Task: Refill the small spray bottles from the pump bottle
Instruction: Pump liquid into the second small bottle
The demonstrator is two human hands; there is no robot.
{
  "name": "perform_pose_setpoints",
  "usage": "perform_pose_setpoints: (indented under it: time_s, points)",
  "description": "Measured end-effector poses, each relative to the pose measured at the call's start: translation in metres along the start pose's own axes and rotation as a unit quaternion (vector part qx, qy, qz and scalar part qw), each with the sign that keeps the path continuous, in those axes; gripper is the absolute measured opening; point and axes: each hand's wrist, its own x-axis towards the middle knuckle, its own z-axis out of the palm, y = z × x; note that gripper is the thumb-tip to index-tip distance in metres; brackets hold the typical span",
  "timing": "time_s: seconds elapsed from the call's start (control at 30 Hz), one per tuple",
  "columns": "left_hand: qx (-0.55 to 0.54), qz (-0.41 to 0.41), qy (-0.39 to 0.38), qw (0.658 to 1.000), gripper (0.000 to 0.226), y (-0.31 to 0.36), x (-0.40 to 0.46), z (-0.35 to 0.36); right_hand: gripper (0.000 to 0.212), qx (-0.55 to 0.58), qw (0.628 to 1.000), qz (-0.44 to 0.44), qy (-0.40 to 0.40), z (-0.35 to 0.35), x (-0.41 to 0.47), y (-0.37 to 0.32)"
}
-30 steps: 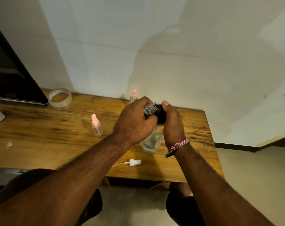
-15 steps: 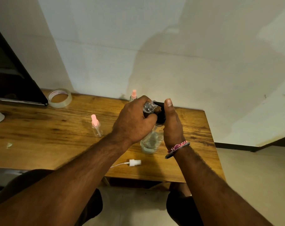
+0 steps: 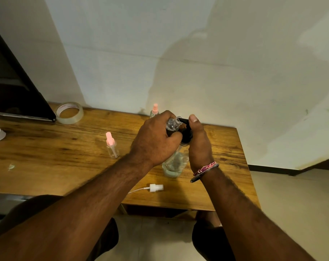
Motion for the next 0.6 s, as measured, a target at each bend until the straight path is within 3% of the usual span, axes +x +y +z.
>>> perform_pose_setpoints:
  time_s: [0.37,0.6]
  points:
    - [0.015,-0.019,-0.005,1.0,0.034,0.0027,-0.003,-0.0004,0.039,-0.001,0.999,0.0,0.034,-0.0022,0.0039,0.0045]
    - [0.0,-0.014,-0.01,1.0,0.018,0.0045,-0.0023,-0.0021,0.048,-0.022,1.0,-0.011,0.014,0.0001,-0.0022,0.0005]
